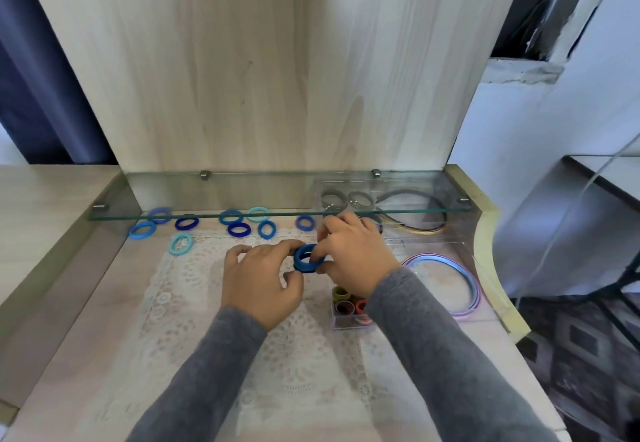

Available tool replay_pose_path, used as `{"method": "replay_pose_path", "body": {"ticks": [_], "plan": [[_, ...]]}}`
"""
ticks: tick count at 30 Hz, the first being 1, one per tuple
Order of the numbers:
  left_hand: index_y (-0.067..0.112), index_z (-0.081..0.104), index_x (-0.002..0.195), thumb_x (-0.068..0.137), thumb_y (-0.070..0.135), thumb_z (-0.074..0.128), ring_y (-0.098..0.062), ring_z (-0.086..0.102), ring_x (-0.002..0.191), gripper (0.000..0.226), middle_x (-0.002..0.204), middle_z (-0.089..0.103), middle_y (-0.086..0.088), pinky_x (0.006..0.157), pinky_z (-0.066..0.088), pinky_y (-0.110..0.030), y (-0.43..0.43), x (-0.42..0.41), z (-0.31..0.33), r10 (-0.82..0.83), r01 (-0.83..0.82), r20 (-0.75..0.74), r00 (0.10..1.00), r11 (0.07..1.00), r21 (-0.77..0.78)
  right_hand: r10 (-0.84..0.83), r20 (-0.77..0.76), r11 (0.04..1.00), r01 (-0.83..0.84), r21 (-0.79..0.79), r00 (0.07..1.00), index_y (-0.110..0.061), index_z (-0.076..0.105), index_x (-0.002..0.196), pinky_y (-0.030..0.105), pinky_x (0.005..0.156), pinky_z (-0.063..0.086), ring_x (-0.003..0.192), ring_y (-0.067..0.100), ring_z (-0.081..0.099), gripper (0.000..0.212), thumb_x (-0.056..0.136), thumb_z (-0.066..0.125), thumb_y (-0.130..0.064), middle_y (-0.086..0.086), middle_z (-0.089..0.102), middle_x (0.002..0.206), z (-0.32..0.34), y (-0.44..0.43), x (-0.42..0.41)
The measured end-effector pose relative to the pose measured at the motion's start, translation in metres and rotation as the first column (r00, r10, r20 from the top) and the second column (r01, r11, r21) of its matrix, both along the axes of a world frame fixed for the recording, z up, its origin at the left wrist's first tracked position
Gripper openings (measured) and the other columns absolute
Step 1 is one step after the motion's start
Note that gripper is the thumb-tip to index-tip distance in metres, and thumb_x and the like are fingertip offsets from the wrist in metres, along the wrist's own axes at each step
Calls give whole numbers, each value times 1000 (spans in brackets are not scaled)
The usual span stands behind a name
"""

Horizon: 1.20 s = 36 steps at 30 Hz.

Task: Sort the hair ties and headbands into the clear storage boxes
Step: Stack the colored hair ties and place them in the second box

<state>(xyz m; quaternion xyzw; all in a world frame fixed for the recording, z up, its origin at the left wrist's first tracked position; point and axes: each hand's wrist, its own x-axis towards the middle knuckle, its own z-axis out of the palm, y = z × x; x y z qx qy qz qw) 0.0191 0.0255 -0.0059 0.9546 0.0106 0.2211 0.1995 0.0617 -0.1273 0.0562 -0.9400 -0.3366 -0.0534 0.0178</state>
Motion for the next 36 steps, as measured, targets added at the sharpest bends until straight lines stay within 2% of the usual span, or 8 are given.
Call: {"method": "replay_pose_path", "body": {"ticks": [8,14,17,22,24,27,32,36], "plan": [[38,57,120,72,35,42,-3,57,105,51,109,67,17,102,22,-33,-43,15,-3,-115,116,-67,991,993,4,-83,-34,992,79,-101,996,-40,65,113,36,95,30,114,19,36,25,89,58,-38,-6,48,118,8,-46,9],[35,61,119,73,32,48,-6,60,101,49,108,69,15,99,27,-37,-46,21,-13,-137,140,-43,990,987,74,-70,-73,987,59,-148,995,-40,65,113,36,95,33,113,17,39,25,90,57,-38,-7,49,118,3,-53,16],[34,61,120,73,28,45,-5,60,103,50,111,67,17,96,29,-34,-41,23,-16,-155,155,3,988,988,13,-65,-108,984,46,-170,992,-39,65,113,38,97,34,116,18,39,25,90,58,-37,-6,50,121,1,-51,20],[35,60,115,73,28,36,-3,58,101,49,107,65,21,93,22,-25,-30,25,-18,-228,229,50,972,973,-12,-74,-174,975,34,-220,982,-35,65,115,37,92,37,115,20,46,25,90,59,-32,-4,54,119,-2,-43,28],[35,60,114,72,26,36,-3,57,102,49,107,65,21,93,22,-25,-27,26,-20,-253,253,44,966,967,-3,-89,-204,971,40,-235,975,-33,64,116,35,87,38,112,20,49,26,90,60,-29,-3,55,118,-3,-41,30],[33,60,114,72,26,35,-6,57,105,49,111,64,17,95,26,-29,-25,27,-24,-274,274,36,961,962,-7,-119,-249,966,54,-251,961,-30,64,117,37,91,45,109,20,52,28,89,61,-26,-2,55,119,-4,-38,31],[28,60,114,70,24,40,-8,53,112,48,117,61,13,94,35,-35,-24,24,-31,-313,314,80,946,949,2,-134,-292,952,41,-303,947,-30,62,118,39,91,44,110,22,52,31,90,58,-19,0,52,121,-3,-36,31],[27,57,117,72,25,40,-6,50,113,48,118,60,12,94,31,-29,-25,23,-32,-298,301,75,952,953,-33,-143,-295,944,40,-327,945,-31,61,119,40,93,42,112,24,51,33,90,56,-15,1,51,122,-2,-34,31]]}}
